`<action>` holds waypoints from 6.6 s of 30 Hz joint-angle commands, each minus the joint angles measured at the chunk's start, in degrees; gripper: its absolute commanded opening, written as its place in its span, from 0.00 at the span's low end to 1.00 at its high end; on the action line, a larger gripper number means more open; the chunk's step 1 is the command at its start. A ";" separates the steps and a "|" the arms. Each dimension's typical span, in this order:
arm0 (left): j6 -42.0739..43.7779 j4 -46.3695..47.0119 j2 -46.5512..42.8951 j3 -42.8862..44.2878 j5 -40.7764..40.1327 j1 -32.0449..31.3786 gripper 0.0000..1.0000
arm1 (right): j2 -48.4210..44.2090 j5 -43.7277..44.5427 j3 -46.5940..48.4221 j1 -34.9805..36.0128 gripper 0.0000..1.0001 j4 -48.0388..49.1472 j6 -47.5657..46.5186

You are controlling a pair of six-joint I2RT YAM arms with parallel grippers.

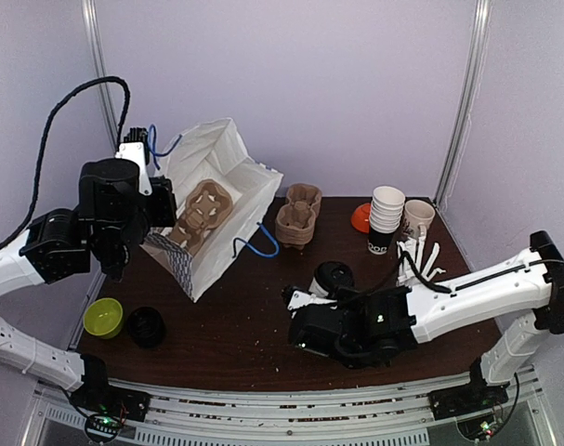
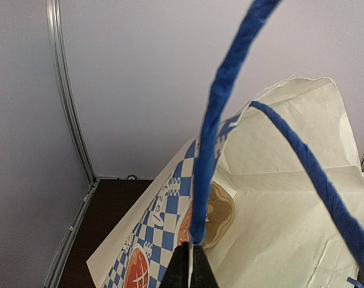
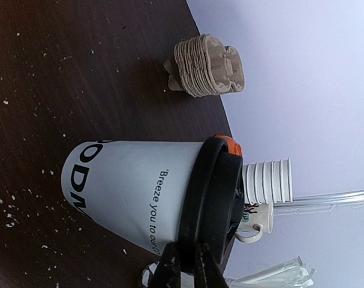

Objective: Pack the takeout coffee

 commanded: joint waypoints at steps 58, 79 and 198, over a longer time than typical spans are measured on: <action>-4.96 3.40 0.46 -4.89 8.16 1.18 0.00 | -12.55 -52.83 -12.83 -24.81 0.87 22.59 36.67; -6.70 3.04 0.36 -6.22 9.28 1.18 0.00 | -12.82 -56.94 -20.11 -25.25 0.73 23.81 40.71; -12.14 -1.72 14.41 4.74 19.46 1.27 0.00 | -33.32 -54.02 0.84 -21.93 0.00 26.28 10.61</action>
